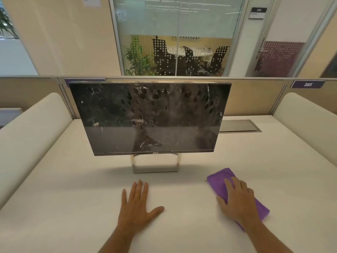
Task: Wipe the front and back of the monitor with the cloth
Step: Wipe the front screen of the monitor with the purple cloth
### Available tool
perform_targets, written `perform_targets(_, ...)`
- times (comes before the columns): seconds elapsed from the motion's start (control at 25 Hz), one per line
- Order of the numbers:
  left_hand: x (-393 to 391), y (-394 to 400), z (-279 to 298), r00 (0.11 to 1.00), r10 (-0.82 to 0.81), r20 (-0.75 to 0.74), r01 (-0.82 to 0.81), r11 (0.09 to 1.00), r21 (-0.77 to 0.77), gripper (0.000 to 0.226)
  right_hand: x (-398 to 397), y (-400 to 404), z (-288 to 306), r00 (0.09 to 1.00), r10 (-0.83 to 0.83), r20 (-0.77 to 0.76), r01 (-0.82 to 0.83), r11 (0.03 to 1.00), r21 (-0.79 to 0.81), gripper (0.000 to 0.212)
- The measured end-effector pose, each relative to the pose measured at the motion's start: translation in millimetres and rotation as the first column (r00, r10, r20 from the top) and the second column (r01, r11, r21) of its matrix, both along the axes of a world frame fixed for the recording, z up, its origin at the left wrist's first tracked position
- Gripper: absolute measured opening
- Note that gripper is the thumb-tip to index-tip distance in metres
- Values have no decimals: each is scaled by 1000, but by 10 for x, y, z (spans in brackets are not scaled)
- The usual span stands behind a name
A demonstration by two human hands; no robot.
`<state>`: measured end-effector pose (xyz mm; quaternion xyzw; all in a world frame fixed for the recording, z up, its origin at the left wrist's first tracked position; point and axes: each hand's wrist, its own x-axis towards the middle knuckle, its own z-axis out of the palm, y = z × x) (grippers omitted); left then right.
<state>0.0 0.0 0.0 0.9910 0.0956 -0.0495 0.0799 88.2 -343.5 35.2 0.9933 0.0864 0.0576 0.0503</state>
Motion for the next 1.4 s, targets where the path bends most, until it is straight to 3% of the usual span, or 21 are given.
perform_targets(0.2,-3,8,-18,1000,4,22,-4,1000,-2,116,-7,27,53,990,89,109,-83,995,-50,26)
perform_targets(0.32,-12,5,-18,1000,11,18,-10,1000,-11,116,22,196,186,985,139,106,-139,990,-11,23)
perform_targets(0.4,4,-3,14,1000,27,-6,-27,999,-31,116,49,340,328,1000,-2,-11,4,989,148,17)
perform_targets(0.48,37,-26,99,998,62,-26,-65,992,-111,116,45,513,395,985,-98,-141,147,905,399,25)
perform_targets(0.56,66,-74,230,994,110,4,-104,952,-286,112,4,747,488,975,-25,-219,164,748,643,28)
perform_targets(0.6,82,-111,294,989,145,38,-116,903,-414,106,-20,868,540,964,34,-263,189,607,772,30)
perform_targets(0.64,94,-166,379,978,200,57,-132,808,-574,99,-41,982,610,942,88,-324,263,407,875,31)
perform_targets(0.68,103,-221,469,962,269,42,-152,659,-737,93,-70,1090,670,907,160,-389,359,188,914,30)
perform_targets(0.72,107,-277,566,946,324,-29,-186,466,-865,87,-108,1180,735,856,249,-452,464,11,886,27)
perform_targets(0.76,113,-320,651,936,328,-130,-219,253,-942,80,-136,1246,787,797,345,-496,555,-96,826,25)
perform_targets(0.8,113,-348,743,933,283,-222,-250,65,-966,72,-156,1293,824,745,405,-531,622,-131,772,24)
perform_targets(0.84,117,-355,804,934,237,-266,-258,-64,-964,65,-171,1322,846,701,444,-558,670,-142,729,25)
perform_targets(0.92,110,-325,849,950,223,-221,-187,-162,-969,61,-192,1369,853,646,495,-581,726,-164,668,29)
perform_targets(1.0,76,-287,889,933,329,-149,-103,-153,-983,74,-222,1388,862,647,504,-572,714,-136,687,30)
perform_targets(1.12,48,-234,926,909,416,-16,-32,32,-999,71,-266,1401,815,742,441,-506,555,21,832,31)
perform_targets(1.2,42,-201,928,907,415,78,22,137,-990,56,-277,1411,795,788,398,-469,510,6,860,40)
perform_targets(1.32,13,-127,947,924,373,87,38,135,-990,33,-280,1416,776,806,418,-420,455,18,890,33)
perform_targets(1.4,-9,-51,933,959,267,93,57,138,-989,45,-283,1391,767,808,461,-367,378,72,923,35)
